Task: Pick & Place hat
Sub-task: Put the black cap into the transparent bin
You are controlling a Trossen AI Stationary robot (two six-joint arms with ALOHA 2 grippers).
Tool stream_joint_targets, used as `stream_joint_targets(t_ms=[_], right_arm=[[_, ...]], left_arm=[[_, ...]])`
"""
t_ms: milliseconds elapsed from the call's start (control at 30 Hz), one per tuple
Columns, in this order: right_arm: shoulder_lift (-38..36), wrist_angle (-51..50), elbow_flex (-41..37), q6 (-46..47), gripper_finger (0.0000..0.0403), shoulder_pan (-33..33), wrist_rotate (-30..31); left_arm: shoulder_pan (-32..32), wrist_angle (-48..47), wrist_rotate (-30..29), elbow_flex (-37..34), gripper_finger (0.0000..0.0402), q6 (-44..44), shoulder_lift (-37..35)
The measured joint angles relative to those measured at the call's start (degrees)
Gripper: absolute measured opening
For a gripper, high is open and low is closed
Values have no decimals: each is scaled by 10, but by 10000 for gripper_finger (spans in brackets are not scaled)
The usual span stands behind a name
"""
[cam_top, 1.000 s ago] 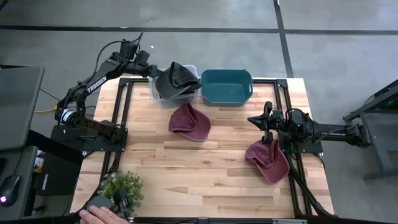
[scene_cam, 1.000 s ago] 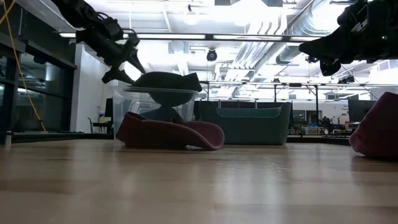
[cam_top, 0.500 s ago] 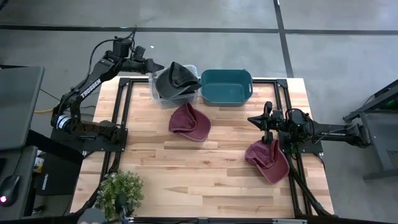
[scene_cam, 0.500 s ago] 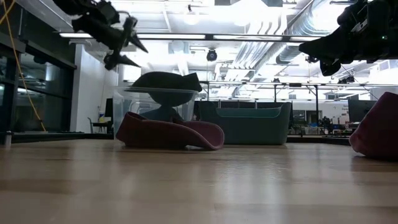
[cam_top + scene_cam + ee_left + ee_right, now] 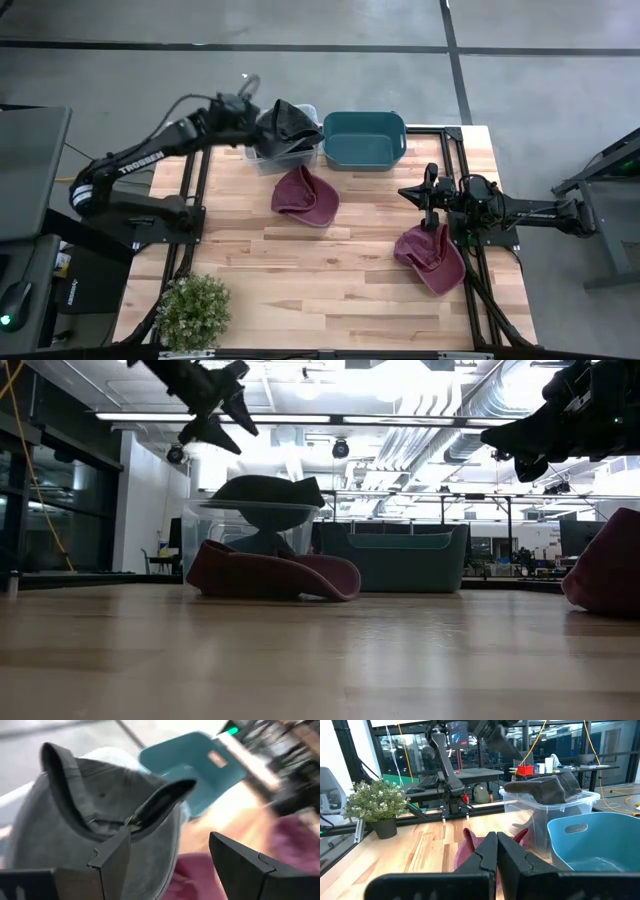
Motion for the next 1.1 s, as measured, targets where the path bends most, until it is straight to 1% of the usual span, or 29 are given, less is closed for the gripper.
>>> stream_joint_targets(t_ms=[100,233,400,467,567,733,1033,1100], right_arm=[[0,0,0,0,1,0,0],[0,0,0,0,1,0,0],[0,0,0,0,1,0,0],[0,0,0,0,1,0,0],[0,0,0,0,1,0,0],[0,0,0,0,1,0,0],[0,0,0,0,1,0,0],[0,0,0,0,1,0,0]], left_arm=[[-88,-16,-143,0,253,4,16],[-190,-39,-329,0,253,-17,62],[-259,-44,-509,0,253,-27,133],[-276,-34,-563,0,253,-12,157],[-296,-26,-594,0,253,27,183],[-318,-15,-624,0,253,66,209],[-316,-35,-612,0,253,61,213],[-312,-38,-602,0,253,60,213]])
